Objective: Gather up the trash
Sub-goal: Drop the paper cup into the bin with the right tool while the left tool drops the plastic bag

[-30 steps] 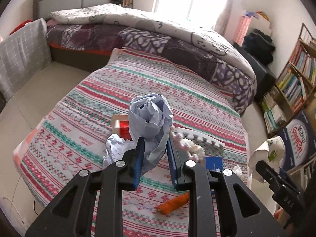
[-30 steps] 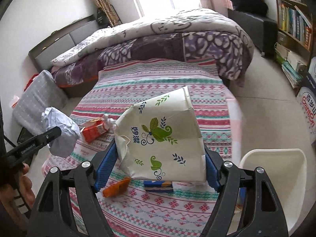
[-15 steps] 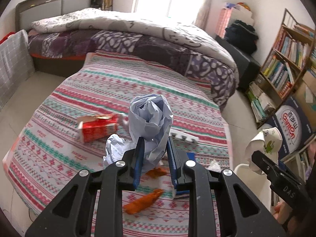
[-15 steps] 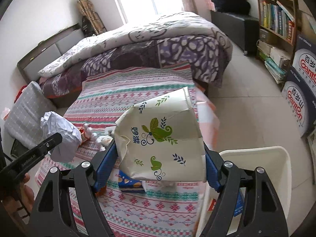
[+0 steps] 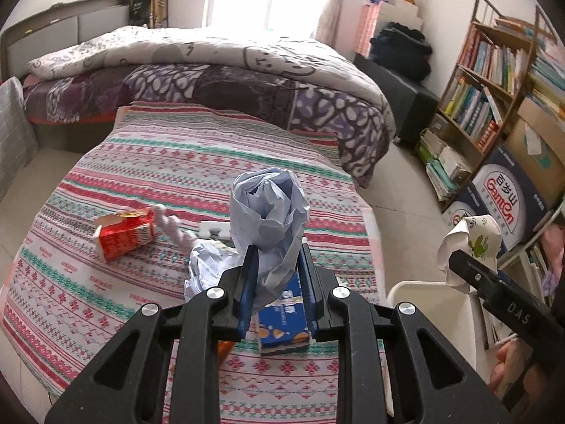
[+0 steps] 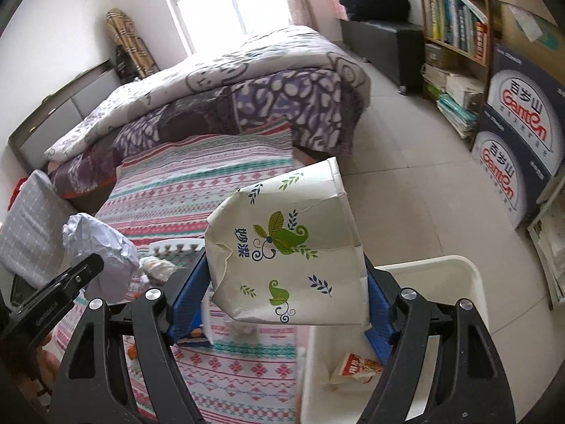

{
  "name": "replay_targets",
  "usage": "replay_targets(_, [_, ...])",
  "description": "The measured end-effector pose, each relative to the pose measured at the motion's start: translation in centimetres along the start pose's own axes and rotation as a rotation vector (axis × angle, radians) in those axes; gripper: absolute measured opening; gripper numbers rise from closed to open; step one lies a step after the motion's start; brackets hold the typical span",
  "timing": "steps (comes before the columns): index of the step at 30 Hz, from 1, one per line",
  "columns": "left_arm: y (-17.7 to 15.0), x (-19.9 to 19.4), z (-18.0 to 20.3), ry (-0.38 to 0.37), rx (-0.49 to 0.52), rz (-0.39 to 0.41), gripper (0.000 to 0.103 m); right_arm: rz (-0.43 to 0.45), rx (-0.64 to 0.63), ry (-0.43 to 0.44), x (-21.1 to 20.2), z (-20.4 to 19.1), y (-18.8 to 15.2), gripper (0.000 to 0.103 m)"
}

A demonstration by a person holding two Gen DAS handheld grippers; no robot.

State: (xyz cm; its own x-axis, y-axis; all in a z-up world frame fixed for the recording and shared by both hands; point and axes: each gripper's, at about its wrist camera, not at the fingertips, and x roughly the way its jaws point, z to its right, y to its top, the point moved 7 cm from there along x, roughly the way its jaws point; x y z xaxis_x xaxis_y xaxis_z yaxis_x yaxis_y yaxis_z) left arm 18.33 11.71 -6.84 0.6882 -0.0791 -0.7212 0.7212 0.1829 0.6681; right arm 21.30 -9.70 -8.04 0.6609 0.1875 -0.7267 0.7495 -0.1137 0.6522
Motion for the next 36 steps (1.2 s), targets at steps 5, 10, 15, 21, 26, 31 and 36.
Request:
replay_targets(5, [-0.3, 0.4, 1.9, -0.018, 0.032, -0.008, 0.024, -0.006, 0.034, -0.038, -0.3, 2.5, -0.1, 0.075])
replay_targets(10, [-0.9, 1.2, 4.1, -0.041, 0.068, -0.024, 0.024, -0.010, 0.059, -0.077, -0.6, 4.9, -0.2, 0.075])
replay_targets(15, [-1.6, 1.8, 6.5, -0.069, 0.113, -0.036, 0.025, -0.025, 0.082, -0.112, -0.8, 7.2, -0.5, 0.075])
replay_targets(21, [-2.7, 2.4, 9.6, -0.107, 0.167, -0.052, 0.025, -0.039, 0.133, -0.147, -1.2, 9.9, -0.9, 0.083])
replay_targets(26, [-3.6, 3.0, 12.1, -0.134, 0.214, -0.070, 0.026, -0.029, 0.182, -0.177, -1.9, 12.2, -0.9, 0.090])
replay_targets(31, [-4.7, 3.5, 14.4, -0.160, 0.255, -0.086, 0.026, -0.013, 0.216, -0.208, -2.6, 14.2, -0.9, 0.091])
replay_targets(36, [-5.8, 3.9, 16.8, -0.195, 0.288, -0.110, 0.026, 0.006, 0.244, -0.238, -3.5, 16.2, -0.8, 0.092])
